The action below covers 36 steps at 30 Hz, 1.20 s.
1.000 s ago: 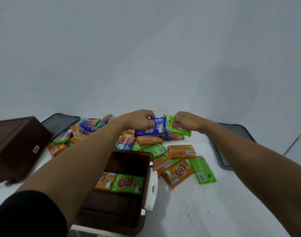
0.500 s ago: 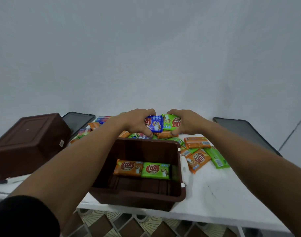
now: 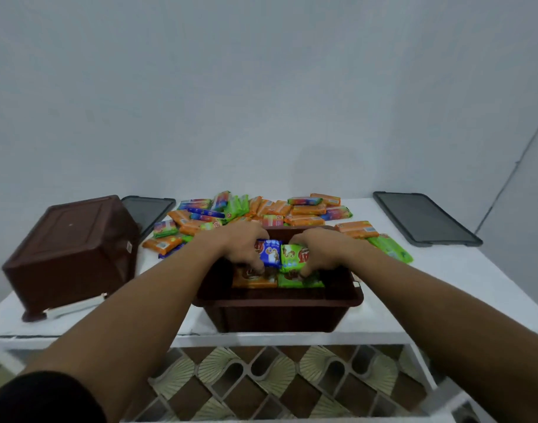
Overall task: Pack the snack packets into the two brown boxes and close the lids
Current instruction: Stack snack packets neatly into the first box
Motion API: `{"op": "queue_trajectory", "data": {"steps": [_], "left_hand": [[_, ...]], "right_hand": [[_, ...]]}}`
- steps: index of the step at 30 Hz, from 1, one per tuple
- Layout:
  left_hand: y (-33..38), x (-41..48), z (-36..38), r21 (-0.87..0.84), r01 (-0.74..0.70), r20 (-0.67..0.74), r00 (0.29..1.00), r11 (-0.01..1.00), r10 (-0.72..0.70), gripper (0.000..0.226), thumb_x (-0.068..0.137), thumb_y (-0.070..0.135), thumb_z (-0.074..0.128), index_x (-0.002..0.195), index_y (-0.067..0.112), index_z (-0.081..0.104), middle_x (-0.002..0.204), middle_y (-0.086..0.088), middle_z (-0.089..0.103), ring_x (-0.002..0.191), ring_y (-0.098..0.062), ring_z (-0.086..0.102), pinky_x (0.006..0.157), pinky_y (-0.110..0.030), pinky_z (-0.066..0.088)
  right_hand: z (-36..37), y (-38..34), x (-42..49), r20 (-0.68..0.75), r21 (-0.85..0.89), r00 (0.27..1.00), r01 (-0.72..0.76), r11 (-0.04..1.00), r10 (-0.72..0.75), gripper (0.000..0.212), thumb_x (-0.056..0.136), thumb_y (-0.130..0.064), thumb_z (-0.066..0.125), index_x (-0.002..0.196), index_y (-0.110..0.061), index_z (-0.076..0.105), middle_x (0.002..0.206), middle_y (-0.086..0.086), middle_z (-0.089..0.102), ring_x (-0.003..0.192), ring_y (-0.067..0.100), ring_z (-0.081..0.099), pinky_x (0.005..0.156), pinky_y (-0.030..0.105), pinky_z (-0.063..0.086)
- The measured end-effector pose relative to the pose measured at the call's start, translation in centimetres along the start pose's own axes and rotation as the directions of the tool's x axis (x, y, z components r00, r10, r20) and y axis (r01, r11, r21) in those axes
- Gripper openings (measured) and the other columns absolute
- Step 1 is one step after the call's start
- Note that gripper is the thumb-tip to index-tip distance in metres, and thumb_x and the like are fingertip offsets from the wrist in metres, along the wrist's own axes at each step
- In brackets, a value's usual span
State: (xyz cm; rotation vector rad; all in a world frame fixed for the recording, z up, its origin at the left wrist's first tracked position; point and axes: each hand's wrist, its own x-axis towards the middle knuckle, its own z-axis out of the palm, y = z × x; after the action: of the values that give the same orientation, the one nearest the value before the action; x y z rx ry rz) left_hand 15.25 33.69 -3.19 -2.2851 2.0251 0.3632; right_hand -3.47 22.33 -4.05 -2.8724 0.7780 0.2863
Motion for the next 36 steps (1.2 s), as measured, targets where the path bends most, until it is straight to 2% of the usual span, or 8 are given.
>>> {"op": "queue_trajectory", "data": {"steps": [4,9,16,22,26,29,33,36], "left_hand": [[-0.3,-0.3,2.5,-0.068,0.022,-0.044,0.999,0.997,-0.025,0.07,0.066,0.045,0.087,0.122,0.026,0.05,0.119,0.001,0.058,0.102,-0.022,0.057,0.088,-0.042,0.052],[-0.2,-0.1,4.2,0.033,0.009,-0.122,0.993,0.999,-0.005,0.07,0.069,0.051,0.085,0.123,0.024,0.05,0.125,0.0,0.059,0.112,-0.025,0.057,0.096,-0.045,0.043],[-0.1,0.1,4.9,0.197,-0.012,-0.081,0.996,0.98,0.029,0.075,0.067,0.06,0.084,0.123,0.02,0.055,0.124,-0.004,0.061,0.115,-0.025,0.055,0.092,-0.041,0.047],[0.1,0.6,5.1,0.186,-0.011,-0.049,0.999,0.982,0.021,0.082,0.07,0.055,0.084,0.136,0.018,0.052,0.134,-0.005,0.056,0.123,-0.024,0.049,0.091,-0.041,0.048],[-0.1,0.6,5.4,0.176,-0.026,-0.048,0.998,0.984,0.035,0.085,0.074,0.054,0.083,0.144,0.021,0.047,0.137,-0.005,0.051,0.127,-0.026,0.045,0.101,-0.044,0.042],[-0.3,0.4,5.5,0.067,-0.018,-0.09,0.996,0.998,0.024,0.073,0.076,0.046,0.083,0.137,0.026,0.049,0.134,-0.002,0.048,0.127,-0.024,0.043,0.104,-0.045,0.037],[-0.4,0.1,5.3,0.009,-0.001,-0.095,0.996,1.0,0.002,0.038,0.077,0.035,0.079,0.106,0.029,0.056,0.113,0.003,0.045,0.112,-0.022,0.041,0.097,-0.046,0.036],[-0.4,0.1,5.3,-0.019,0.015,-0.044,0.999,1.0,-0.016,0.023,0.079,0.033,0.078,0.092,0.029,0.059,0.106,0.004,0.047,0.107,-0.019,0.041,0.095,-0.046,0.032]], "right_hand": [[2.4,-0.7,-0.1,-0.071,-0.054,0.996,-0.06,0.997,0.057,0.08,0.07,-0.046,0.083,0.138,-0.029,0.045,0.132,0.002,0.06,0.117,0.025,0.058,0.096,0.041,0.048],[2.7,-1.3,0.0,-0.148,-0.113,0.983,-0.124,0.986,0.106,0.071,0.076,-0.047,0.08,0.134,-0.024,0.046,0.13,0.003,0.061,0.12,0.025,0.056,0.109,0.045,0.034],[4.2,-1.9,0.9,-0.088,-0.128,0.99,-0.12,0.984,0.109,0.082,0.074,-0.048,0.081,0.144,-0.024,0.046,0.135,0.007,0.045,0.125,0.026,0.049,0.107,0.046,0.039],[4.4,-1.9,1.3,-0.059,-0.183,0.99,-0.135,0.974,0.126,0.086,0.071,-0.049,0.083,0.145,-0.024,0.045,0.138,0.007,0.044,0.13,0.027,0.044,0.109,0.054,0.033],[4.5,-1.8,1.3,-0.056,-0.174,0.99,-0.135,0.975,0.126,0.088,0.069,-0.047,0.085,0.144,-0.023,0.045,0.138,0.007,0.043,0.131,0.028,0.043,0.109,0.054,0.033],[4.6,-1.6,1.3,-0.089,-0.102,0.988,-0.135,0.986,0.126,0.085,0.067,-0.044,0.087,0.14,-0.025,0.047,0.135,0.005,0.045,0.129,0.027,0.045,0.108,0.052,0.033],[4.5,-1.6,1.0,-0.088,-0.056,0.989,-0.121,0.991,0.116,0.064,0.069,-0.045,0.084,0.122,-0.028,0.052,0.129,0.003,0.047,0.124,0.024,0.045,0.108,0.05,0.033],[4.4,-1.7,1.0,-0.034,-0.056,0.995,-0.099,0.993,0.098,0.05,0.07,-0.047,0.081,0.11,-0.03,0.056,0.124,0.001,0.049,0.121,0.022,0.043,0.106,0.051,0.032]]}}
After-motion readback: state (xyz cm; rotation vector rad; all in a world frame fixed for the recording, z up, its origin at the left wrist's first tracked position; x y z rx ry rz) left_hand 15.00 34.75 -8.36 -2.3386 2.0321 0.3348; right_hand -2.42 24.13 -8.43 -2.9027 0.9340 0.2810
